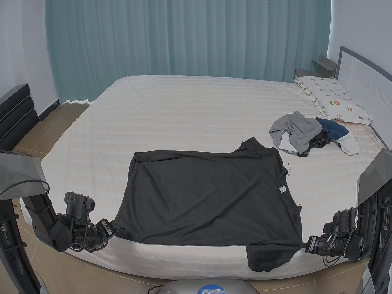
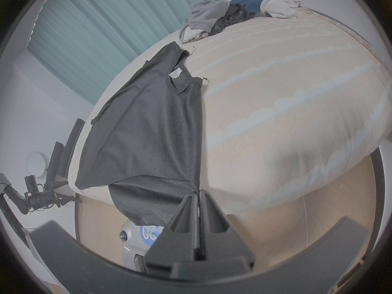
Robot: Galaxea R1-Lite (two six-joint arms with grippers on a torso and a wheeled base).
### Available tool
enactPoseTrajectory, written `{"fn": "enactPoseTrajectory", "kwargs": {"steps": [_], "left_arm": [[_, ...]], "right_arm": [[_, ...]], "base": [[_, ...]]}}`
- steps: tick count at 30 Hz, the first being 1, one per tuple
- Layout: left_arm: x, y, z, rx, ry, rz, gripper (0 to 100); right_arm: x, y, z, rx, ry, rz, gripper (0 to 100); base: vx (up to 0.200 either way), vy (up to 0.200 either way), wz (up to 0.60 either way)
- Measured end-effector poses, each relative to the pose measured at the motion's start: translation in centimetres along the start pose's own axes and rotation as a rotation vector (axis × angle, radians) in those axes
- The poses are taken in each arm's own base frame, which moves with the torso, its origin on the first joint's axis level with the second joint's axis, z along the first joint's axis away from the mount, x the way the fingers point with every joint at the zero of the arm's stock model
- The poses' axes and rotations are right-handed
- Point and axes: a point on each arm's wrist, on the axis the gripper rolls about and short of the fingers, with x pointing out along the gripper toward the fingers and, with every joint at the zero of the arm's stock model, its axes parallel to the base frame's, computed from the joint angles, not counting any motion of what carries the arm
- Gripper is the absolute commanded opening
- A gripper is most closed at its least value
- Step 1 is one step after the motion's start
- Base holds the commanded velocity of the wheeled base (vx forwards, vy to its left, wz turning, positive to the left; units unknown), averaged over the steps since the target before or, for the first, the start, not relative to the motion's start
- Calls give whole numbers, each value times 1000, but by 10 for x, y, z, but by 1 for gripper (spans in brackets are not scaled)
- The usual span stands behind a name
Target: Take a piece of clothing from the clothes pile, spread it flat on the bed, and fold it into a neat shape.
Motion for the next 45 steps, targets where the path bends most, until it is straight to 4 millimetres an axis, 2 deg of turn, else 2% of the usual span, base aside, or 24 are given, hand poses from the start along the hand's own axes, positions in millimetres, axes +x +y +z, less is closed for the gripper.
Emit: {"fn": "enactPoseTrajectory", "kwargs": {"steps": [18,19,28,39,45], "left_arm": [[27,-17,0,104,-64,52,100],[29,-17,0,112,-63,54,0],[32,-12,-4,120,-47,84,0],[12,12,-3,102,-43,152,0],[10,11,1,86,-59,134,0]], "right_arm": [[0,1,0,-15,-5,2,0],[0,1,1,-15,-5,2,0],[0,1,1,-16,-6,5,0],[-1,2,1,-7,-11,11,0],[0,3,4,-11,-44,26,0]], "base": [[0,0,0],[0,0,0],[0,0,0],[0,0,0],[0,0,0]]}}
